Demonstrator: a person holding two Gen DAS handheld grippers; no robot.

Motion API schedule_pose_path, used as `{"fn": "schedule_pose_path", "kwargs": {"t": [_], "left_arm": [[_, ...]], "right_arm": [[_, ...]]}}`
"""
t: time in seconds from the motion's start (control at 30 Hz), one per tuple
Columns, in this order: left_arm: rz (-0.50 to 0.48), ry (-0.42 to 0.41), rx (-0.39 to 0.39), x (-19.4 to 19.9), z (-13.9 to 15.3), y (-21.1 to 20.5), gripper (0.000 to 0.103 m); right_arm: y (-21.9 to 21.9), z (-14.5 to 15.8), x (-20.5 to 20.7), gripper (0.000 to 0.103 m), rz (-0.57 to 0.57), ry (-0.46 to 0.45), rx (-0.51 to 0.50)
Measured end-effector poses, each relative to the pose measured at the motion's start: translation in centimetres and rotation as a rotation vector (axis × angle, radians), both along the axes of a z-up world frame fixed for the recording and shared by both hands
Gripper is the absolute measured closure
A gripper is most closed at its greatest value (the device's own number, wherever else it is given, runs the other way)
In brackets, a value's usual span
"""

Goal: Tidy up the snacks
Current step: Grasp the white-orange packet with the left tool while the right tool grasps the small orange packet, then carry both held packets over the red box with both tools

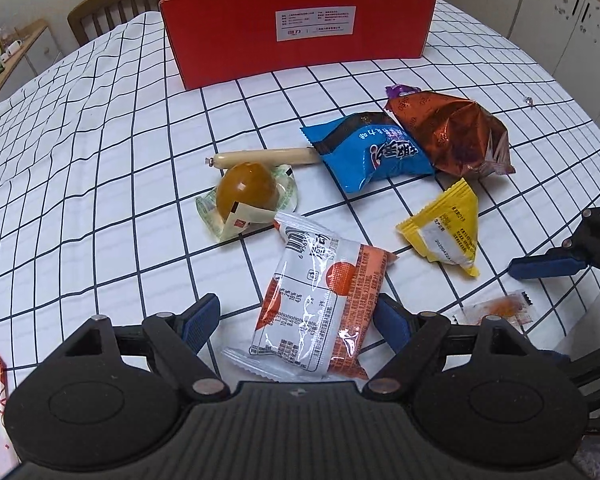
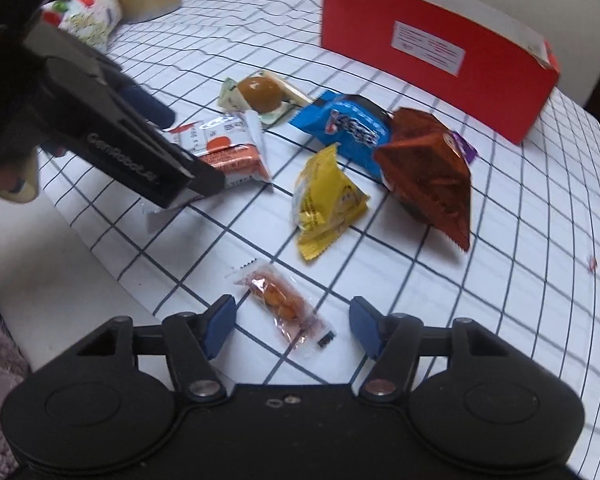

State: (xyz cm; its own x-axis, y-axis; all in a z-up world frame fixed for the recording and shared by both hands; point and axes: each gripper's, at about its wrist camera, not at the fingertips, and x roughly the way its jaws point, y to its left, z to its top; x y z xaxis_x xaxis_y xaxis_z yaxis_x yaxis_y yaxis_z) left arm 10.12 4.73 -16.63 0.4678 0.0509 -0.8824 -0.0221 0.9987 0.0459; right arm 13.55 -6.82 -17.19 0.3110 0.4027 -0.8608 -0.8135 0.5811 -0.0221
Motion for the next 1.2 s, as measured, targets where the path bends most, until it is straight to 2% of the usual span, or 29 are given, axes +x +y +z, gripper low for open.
{"fn": "schedule_pose_path", "kwargs": {"t": [0.2,0.4,0.57,0.6,0.63,0.73,1.2], "left_arm": [[-0.009,-0.002,0.003,0.4,-0.3,-0.1,0.02],[-0.03,-0.01,0.032,0.4,-0.3,-0.5,0.02],[-0.038,-0.02,0.049,0.4,-0.2,-0.8,0.031],[-0.041,-0.022,0.052,0.4,-0.1,-0.9,0.037],[-0.044,-0.02,0.048,0.3,-0.1,-0.9,0.045],[-0.037,-0.018,0.046,0.2,0.0,-1.1,0.05],[0.094,-0.01,-0.062,-1.3,1.2,0.8,0.052]], "right_arm": [[0.6,0.1,0.2,0.059,0.054,-0.005,0.01],[0.7,0.2,0.3,0.072,0.059,-0.012,0.01],[0.8,0.2,0.0,0.081,0.056,-0.021,0.006],[0.8,0.2,0.0,0.083,0.048,-0.021,0.007],[0.8,0.2,0.0,0.084,0.038,-0.019,0.01],[0.6,0.3,0.1,0.086,0.005,-0.013,0.017],[-1.5,1.0,0.5,0.087,-0.175,0.041,0.07]]}}
